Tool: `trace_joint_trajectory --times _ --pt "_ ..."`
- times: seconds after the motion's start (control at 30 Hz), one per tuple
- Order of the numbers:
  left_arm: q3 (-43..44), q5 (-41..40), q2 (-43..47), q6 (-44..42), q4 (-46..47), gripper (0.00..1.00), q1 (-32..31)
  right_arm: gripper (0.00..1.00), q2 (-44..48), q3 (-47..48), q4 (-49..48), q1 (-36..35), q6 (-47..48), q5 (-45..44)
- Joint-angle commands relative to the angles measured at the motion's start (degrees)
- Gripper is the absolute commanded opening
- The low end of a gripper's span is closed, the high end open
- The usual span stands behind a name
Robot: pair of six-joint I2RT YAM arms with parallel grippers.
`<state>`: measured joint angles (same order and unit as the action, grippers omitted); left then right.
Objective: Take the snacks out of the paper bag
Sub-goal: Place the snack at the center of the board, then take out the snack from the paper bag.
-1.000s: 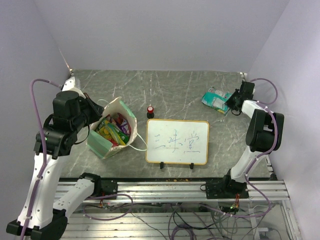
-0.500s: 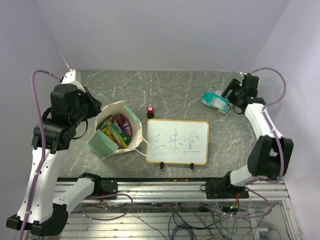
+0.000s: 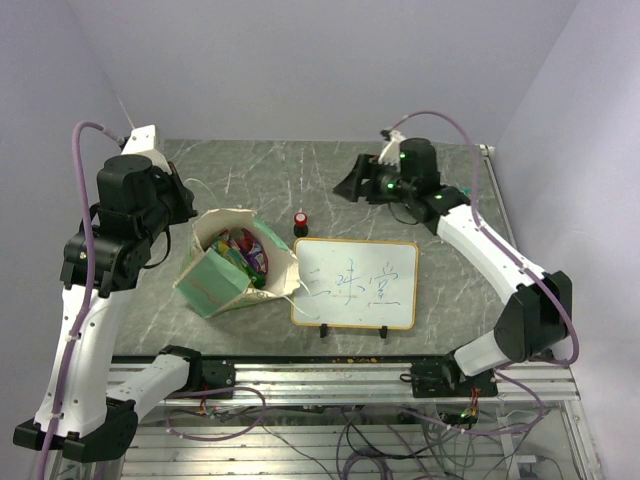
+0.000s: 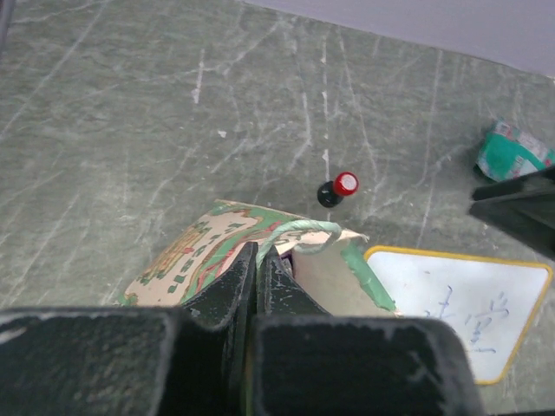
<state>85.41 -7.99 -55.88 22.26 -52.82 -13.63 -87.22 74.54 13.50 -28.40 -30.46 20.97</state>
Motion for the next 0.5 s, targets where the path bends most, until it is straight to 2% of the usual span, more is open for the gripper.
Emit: trace_joint_trajectory --times 0.0,0.23,0.3,0.47 --pt "-2.0 8.8 3.2 0.5 9.5 0.07 0.3 0.70 -1.2 2.8 -1.1 -6.0 -1.5 4.1" --pt "-5.9 13.9 6.6 4.9 9.2 0.07 0.3 0.70 -0.3 -0.7 3.5 -12.6 -0.5 9.1" --pt "-6.2 11.9 7.0 5.7 8.4 0.07 0.3 0.75 -0.7 -1.3 6.3 -14.5 -0.5 7.6" --pt "-4.1 6.9 5.5 5.2 8.0 0.07 0.3 0.74 -1.2 -1.7 11.1 -19.4 -3.9 2.9"
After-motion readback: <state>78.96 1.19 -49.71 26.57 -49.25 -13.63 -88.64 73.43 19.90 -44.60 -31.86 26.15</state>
